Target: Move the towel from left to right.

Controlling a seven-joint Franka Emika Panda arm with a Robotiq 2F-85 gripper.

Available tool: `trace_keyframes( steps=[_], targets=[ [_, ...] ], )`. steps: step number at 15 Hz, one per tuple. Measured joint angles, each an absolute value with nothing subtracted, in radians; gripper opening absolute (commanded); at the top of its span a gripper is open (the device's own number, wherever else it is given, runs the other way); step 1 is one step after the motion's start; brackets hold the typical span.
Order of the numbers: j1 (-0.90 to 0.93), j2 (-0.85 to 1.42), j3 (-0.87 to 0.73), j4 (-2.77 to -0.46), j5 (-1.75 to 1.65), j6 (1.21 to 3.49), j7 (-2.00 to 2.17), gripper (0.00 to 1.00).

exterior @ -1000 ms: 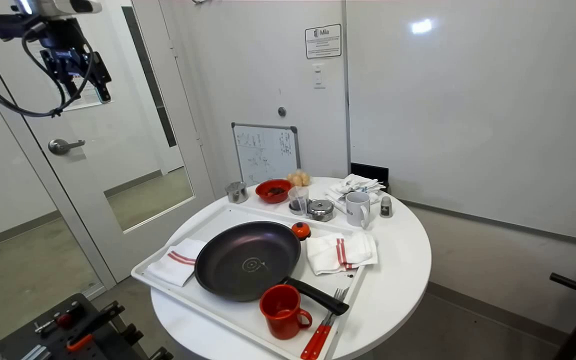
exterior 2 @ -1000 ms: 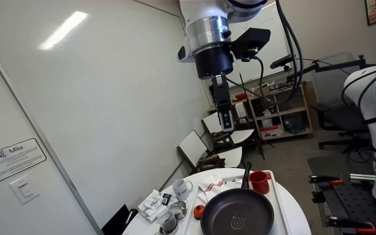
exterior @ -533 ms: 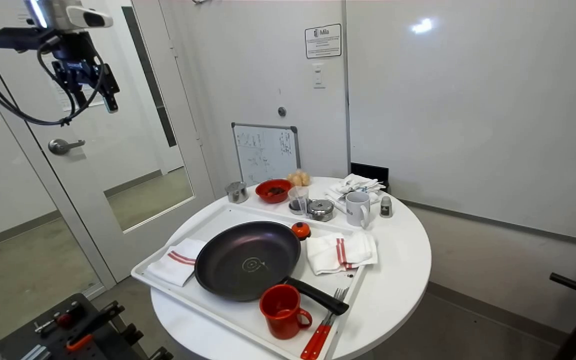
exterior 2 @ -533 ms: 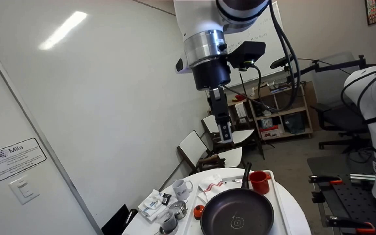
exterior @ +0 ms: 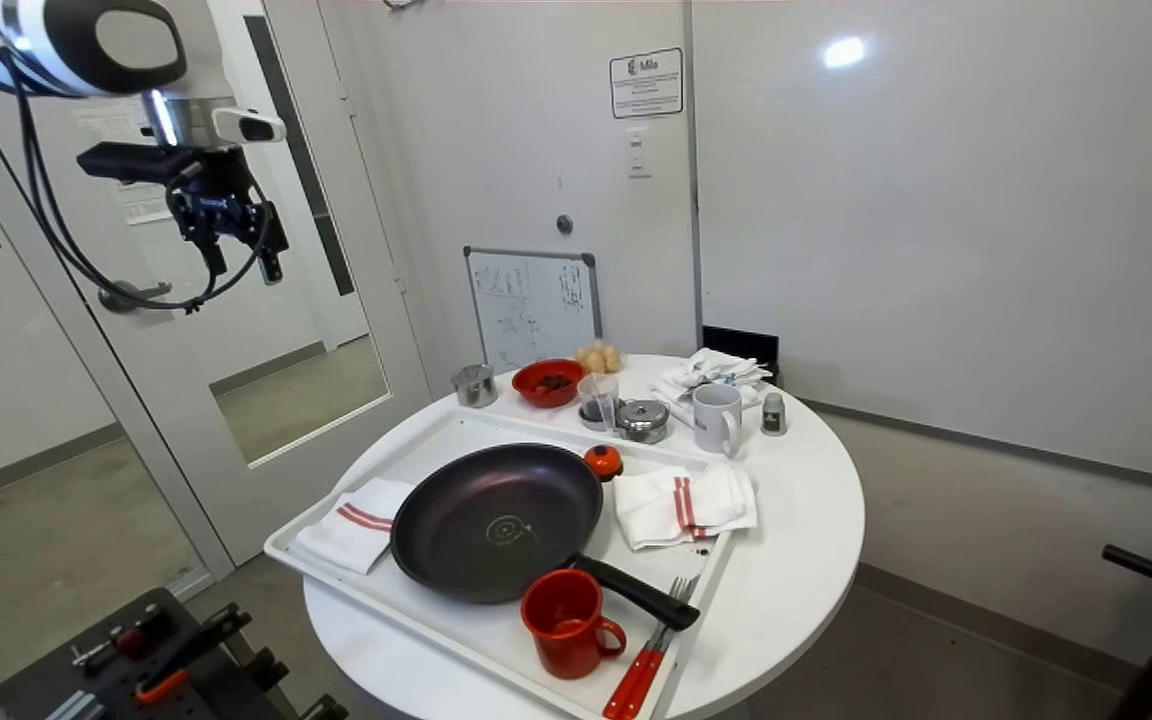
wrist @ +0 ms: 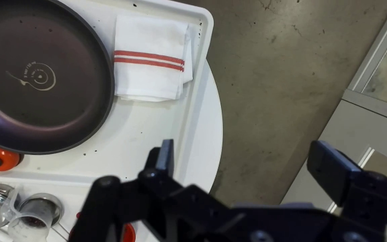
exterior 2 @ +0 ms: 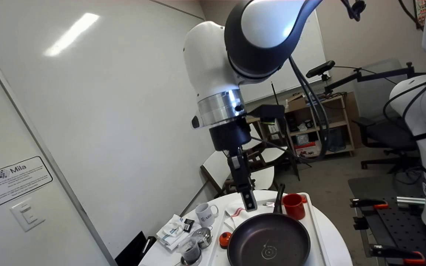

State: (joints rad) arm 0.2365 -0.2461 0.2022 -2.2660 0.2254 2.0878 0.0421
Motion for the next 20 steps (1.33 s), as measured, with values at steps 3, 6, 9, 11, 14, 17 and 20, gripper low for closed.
trace_keyframes(
  steps=[3, 6, 9, 11, 14, 17, 20],
  targets=[
    [0.24, -0.166, 0.216, -2.266, 0.225, 2.158, 0.04, 1.0],
    [0.241, -0.091, 0.232, -2.267, 0.224, 2.238, 0.04, 1.0],
    [0.242, -0.019, 0.245, -2.27, 0.21, 2.322, 0.046, 1.0],
    [0.245, 0.027, 0.25, -2.274, 0.191, 2.376, 0.061, 1.0],
    [0.249, 0.096, 0.251, -2.28, 0.14, 2.442, 0.098, 1.0],
    [0.249, 0.162, 0.243, -2.281, 0.091, 2.487, 0.142, 1.0],
    [0.249, 0.222, 0.225, -2.279, 0.073, 2.527, 0.176, 1.0]
  ],
)
